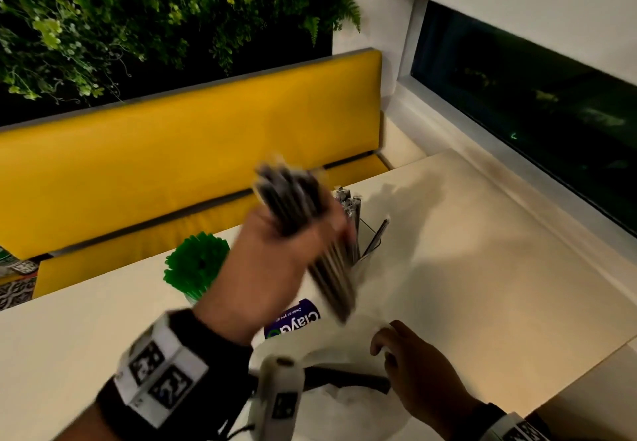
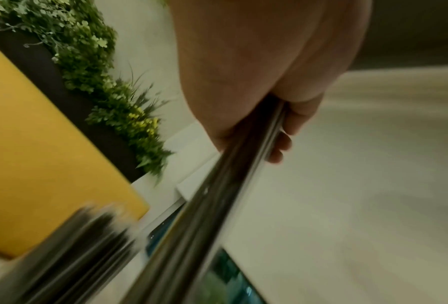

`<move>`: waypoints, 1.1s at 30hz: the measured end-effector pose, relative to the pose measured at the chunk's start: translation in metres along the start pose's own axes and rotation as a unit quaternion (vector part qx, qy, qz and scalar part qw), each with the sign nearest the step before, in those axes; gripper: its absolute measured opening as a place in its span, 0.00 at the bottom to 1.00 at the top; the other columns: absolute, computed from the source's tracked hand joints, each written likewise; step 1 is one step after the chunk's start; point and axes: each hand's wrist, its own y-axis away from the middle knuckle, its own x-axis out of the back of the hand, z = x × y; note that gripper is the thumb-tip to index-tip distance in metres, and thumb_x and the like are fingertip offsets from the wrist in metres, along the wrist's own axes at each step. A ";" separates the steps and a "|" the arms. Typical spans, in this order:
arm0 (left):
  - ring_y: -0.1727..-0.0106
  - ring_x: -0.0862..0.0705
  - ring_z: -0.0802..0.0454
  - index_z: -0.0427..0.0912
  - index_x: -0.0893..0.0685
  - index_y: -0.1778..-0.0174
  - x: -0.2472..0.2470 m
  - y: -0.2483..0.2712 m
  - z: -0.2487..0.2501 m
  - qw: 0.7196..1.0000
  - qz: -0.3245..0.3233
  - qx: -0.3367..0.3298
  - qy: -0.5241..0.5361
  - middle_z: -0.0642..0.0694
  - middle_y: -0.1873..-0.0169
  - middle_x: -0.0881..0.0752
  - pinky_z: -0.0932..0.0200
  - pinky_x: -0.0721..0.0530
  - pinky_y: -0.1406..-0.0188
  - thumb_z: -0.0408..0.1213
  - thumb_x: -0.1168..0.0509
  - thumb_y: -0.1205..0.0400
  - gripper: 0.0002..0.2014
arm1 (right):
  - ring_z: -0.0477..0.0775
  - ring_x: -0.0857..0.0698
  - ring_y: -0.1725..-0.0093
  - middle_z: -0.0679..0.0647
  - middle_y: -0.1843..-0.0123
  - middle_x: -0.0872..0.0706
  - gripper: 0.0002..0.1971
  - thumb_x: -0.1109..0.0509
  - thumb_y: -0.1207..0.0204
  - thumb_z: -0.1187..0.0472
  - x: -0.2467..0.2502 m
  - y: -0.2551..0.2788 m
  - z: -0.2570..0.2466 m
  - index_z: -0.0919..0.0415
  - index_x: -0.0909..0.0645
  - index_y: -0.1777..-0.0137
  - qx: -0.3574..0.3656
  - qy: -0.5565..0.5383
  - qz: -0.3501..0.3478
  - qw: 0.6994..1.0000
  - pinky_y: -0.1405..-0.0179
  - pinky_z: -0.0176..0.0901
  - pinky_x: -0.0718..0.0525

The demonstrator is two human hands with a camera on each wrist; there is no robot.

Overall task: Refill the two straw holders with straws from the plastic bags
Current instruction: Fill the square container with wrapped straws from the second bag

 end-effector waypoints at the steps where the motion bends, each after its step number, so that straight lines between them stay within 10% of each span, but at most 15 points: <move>1: 0.54 0.11 0.43 0.50 0.12 0.60 0.000 -0.015 0.012 0.996 0.057 -0.046 0.046 0.44 0.63 0.10 0.51 0.13 0.48 0.27 0.31 0.19 0.11 | 0.48 0.21 0.65 0.37 0.51 0.28 0.09 0.40 0.19 0.60 0.000 0.000 0.000 0.41 0.27 0.51 0.000 0.000 -0.004 1.000 0.66 0.37 0.23; 4: 0.54 0.12 0.43 0.43 0.14 0.56 -0.008 -0.053 0.003 0.980 0.158 -0.089 0.082 0.42 0.62 0.11 0.47 0.11 0.48 0.26 0.34 0.18 0.08 | 0.49 0.20 0.65 0.38 0.52 0.28 0.10 0.39 0.19 0.61 -0.003 -0.001 0.001 0.41 0.28 0.53 -0.001 -0.011 -0.022 1.000 0.65 0.38 0.22; 8: 0.55 0.12 0.57 0.41 0.13 0.48 -0.019 -0.079 -0.078 0.977 0.212 0.019 -0.018 0.45 0.56 0.11 0.60 0.14 0.52 0.32 0.28 0.19 0.05 | 0.43 0.26 0.65 0.39 0.51 0.29 0.09 0.40 0.21 0.62 -0.002 -0.001 0.003 0.45 0.25 0.50 -0.011 -0.007 -0.016 1.000 0.67 0.35 0.30; 11: 0.34 0.20 0.44 0.62 0.15 0.45 -0.012 -0.081 -0.138 0.952 0.186 0.094 -0.224 0.43 0.37 0.18 0.46 0.22 0.29 0.48 0.25 0.25 0.13 | 0.44 0.27 0.65 0.39 0.49 0.28 0.09 0.41 0.21 0.61 -0.003 -0.001 0.004 0.44 0.26 0.49 -0.012 -0.003 -0.023 1.000 0.64 0.40 0.27; 13: 0.28 0.29 0.40 0.52 0.15 0.38 -0.009 -0.076 -0.155 0.916 0.155 0.144 -0.342 0.43 0.30 0.25 0.50 0.32 0.24 0.48 0.24 0.27 0.22 | 0.45 0.24 0.65 0.40 0.47 0.26 0.09 0.41 0.22 0.60 -0.005 -0.001 0.007 0.43 0.26 0.50 -0.013 -0.006 -0.024 1.000 0.62 0.44 0.22; 20: 0.21 0.37 0.50 0.48 0.38 0.19 -0.011 -0.062 -0.118 0.921 0.156 -0.055 -0.353 0.43 0.21 0.38 0.51 0.32 0.22 0.55 0.23 0.31 0.47 | 0.49 0.20 0.62 0.37 0.52 0.30 0.08 0.41 0.21 0.60 -0.004 -0.002 0.012 0.44 0.25 0.52 -0.013 -0.014 -0.034 0.999 0.62 0.43 0.23; 25: 0.13 0.50 0.41 0.50 0.43 0.15 -0.034 -0.090 -0.118 0.703 -0.081 -0.050 -0.705 0.44 0.14 0.43 0.32 0.53 0.17 0.63 0.57 0.15 0.34 | 0.48 0.20 0.61 0.38 0.53 0.29 0.08 0.42 0.22 0.60 -0.003 -0.002 0.010 0.44 0.26 0.52 -0.016 -0.020 -0.039 0.999 0.60 0.46 0.22; 27: 0.13 0.48 0.41 0.49 0.45 0.15 -0.033 -0.091 -0.128 0.663 -0.159 -0.004 -0.731 0.44 0.14 0.42 0.35 0.51 0.17 0.56 0.56 0.12 0.30 | 0.47 0.21 0.61 0.38 0.53 0.29 0.08 0.41 0.23 0.60 -0.002 -0.001 0.009 0.44 0.26 0.51 -0.016 -0.021 -0.038 0.999 0.60 0.45 0.22; 33: 0.28 0.25 0.39 0.46 0.25 0.27 -0.026 -0.055 -0.081 0.779 0.007 -0.179 -0.601 0.38 0.28 0.23 0.39 0.26 0.29 0.46 0.35 0.21 0.25 | 0.49 0.19 0.60 0.38 0.56 0.30 0.08 0.41 0.23 0.61 -0.001 0.000 0.007 0.45 0.25 0.52 -0.019 -0.020 -0.042 0.999 0.61 0.42 0.22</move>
